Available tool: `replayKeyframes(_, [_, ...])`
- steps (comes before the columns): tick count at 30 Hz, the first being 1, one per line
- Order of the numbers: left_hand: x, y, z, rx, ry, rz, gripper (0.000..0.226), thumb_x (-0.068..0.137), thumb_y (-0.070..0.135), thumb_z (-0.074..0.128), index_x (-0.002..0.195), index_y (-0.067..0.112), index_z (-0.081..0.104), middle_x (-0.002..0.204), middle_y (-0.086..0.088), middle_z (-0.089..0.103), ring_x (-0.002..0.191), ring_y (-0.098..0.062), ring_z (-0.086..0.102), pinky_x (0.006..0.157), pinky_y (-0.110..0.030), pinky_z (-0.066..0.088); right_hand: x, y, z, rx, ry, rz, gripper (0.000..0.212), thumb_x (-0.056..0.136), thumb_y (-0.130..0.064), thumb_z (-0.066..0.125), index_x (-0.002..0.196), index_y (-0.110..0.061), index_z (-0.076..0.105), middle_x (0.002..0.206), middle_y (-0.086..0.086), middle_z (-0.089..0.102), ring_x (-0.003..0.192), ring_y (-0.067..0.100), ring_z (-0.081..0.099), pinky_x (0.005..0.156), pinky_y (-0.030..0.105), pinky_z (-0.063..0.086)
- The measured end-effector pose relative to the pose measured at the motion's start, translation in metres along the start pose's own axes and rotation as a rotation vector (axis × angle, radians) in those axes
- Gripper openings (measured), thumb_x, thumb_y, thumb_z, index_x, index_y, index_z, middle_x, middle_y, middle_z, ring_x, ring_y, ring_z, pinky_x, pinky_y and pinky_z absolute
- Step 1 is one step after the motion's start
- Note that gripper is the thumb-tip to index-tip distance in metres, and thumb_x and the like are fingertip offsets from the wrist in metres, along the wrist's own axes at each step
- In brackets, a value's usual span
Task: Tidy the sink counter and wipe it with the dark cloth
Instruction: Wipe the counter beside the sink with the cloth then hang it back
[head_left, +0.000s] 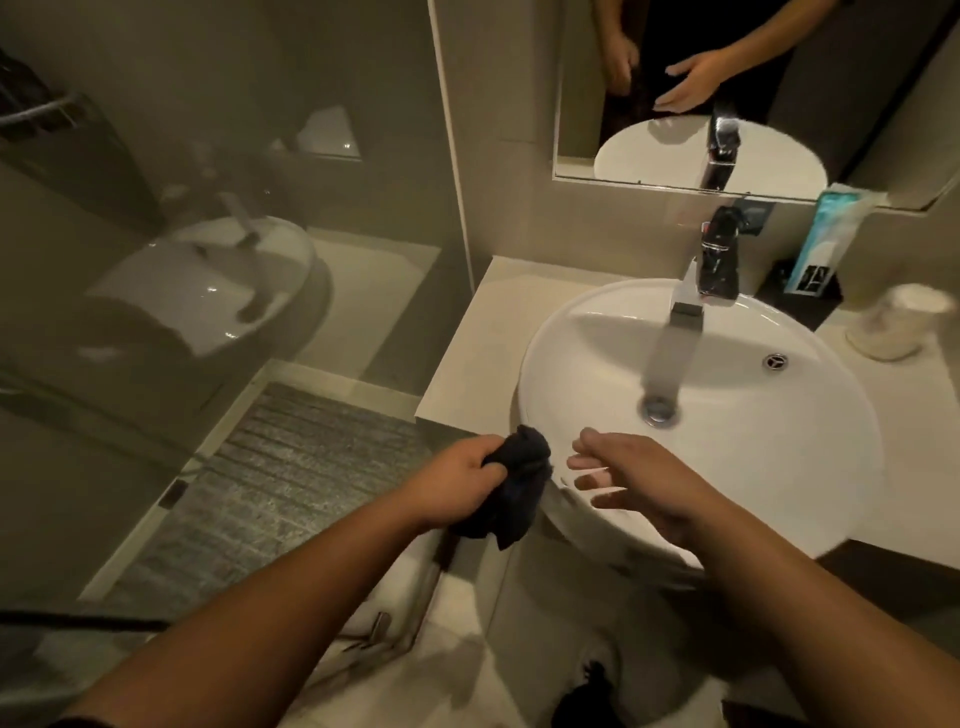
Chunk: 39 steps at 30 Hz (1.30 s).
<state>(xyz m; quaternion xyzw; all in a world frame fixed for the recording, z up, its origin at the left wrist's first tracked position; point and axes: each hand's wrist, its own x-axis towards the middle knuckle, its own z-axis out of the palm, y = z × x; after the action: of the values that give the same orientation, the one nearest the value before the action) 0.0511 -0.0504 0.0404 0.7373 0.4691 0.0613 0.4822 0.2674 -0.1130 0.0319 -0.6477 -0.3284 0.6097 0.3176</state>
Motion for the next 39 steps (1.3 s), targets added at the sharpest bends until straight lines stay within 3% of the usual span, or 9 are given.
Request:
replayKeyframes(5, [-0.050,0.040,0.016,0.530,0.071,0.308,0.026,0.090,0.018,0.051,0.115,0.023,0.056,0.110,-0.005,0.066,0.097,-0.024,0.061,0.084,-0.039,0.051,-0.051,-0.008,0.019,0.218,-0.059,0.145,0.070,0.084,-0.069,0.046,0.115,-0.010,0.065,0.107,0.015,0.070,0.089,0.024,0.064,0.072,0.034,0.053])
replayKeyframes(9, [-0.072,0.035,0.040,0.830,0.228,0.669,0.062,0.072,0.011,0.074,0.129,0.015,0.051,0.123,-0.010,0.065,0.100,-0.027,0.066,0.083,-0.039,0.057,-0.090,-0.013,0.027,0.238,0.106,-0.001,0.037,0.090,-0.041,0.059,0.109,-0.011,0.067,0.107,0.012,0.071,0.097,0.028,0.068,0.073,0.038,0.057])
replayKeyframes(12, [-0.086,0.033,0.053,0.829,0.238,0.786,0.070,0.068,0.018,0.081,0.131,0.007,0.052,0.126,-0.017,0.063,0.100,-0.028,0.067,0.082,-0.039,0.058,-0.113,-0.007,0.025,0.176,0.185,-0.095,0.018,0.089,-0.022,0.063,0.104,-0.013,0.069,0.106,0.014,0.072,0.099,0.032,0.068,0.084,0.047,0.058])
replayKeyframes(15, [-0.096,0.030,0.062,0.789,0.194,0.850,0.075,0.068,0.032,0.081,0.134,0.010,0.050,0.135,-0.014,0.058,0.111,-0.026,0.063,0.090,-0.039,0.055,-0.135,-0.003,0.025,0.088,0.281,-0.167,0.014,0.090,-0.017,0.061,0.102,-0.018,0.068,0.102,0.009,0.072,0.098,0.029,0.068,0.080,0.042,0.059])
replayKeyframes(19, [-0.101,0.034,0.061,0.413,0.001,0.730,0.053,0.094,0.047,0.041,0.144,0.030,0.036,0.155,0.009,0.031,0.137,-0.006,0.033,0.111,-0.029,0.031,-0.164,0.006,0.015,-0.134,0.334,-0.310,0.012,0.093,-0.014,0.057,0.098,-0.020,0.066,0.095,0.004,0.071,0.089,0.022,0.068,0.070,0.033,0.058])
replayKeyframes(22, [-0.085,0.047,0.058,0.206,0.025,0.607,0.050,0.097,0.040,0.046,0.145,0.032,0.034,0.154,0.012,0.030,0.140,-0.002,0.025,0.113,-0.021,0.022,-0.181,0.013,0.003,-0.267,0.318,-0.329,0.015,0.093,-0.015,0.057,0.097,-0.027,0.064,0.102,-0.002,0.067,0.096,0.016,0.064,0.072,0.030,0.057])
replayKeyframes(25, [-0.062,0.070,0.062,0.304,-0.020,0.580,0.057,0.096,0.034,0.053,0.147,0.029,0.028,0.157,0.007,0.026,0.142,-0.009,0.024,0.112,-0.023,0.019,-0.189,0.019,-0.009,-0.362,0.335,-0.331,0.018,0.094,-0.015,0.055,0.097,-0.031,0.063,0.105,-0.006,0.064,0.100,0.016,0.060,0.072,0.026,0.052])
replayKeyframes(32, [-0.036,0.097,0.100,0.506,-0.126,0.596,0.035,0.093,0.032,0.057,0.128,0.025,0.054,0.122,0.004,0.062,0.113,-0.015,0.054,0.099,-0.034,0.042,-0.212,0.044,-0.042,-0.405,0.403,-0.350,0.023,0.094,-0.009,0.054,0.095,-0.030,0.064,0.100,-0.008,0.064,0.100,0.010,0.058,0.083,0.025,0.048])
replayKeyframes(39, [-0.042,0.111,0.127,0.490,-0.079,0.679,0.011,0.089,0.027,0.054,0.097,0.020,0.058,0.099,0.001,0.060,0.088,-0.016,0.054,0.080,-0.037,0.049,-0.233,0.082,-0.082,-0.376,0.469,-0.379,0.035,0.092,-0.005,0.057,0.096,-0.038,0.066,0.104,-0.009,0.067,0.103,0.008,0.061,0.092,0.037,0.053])
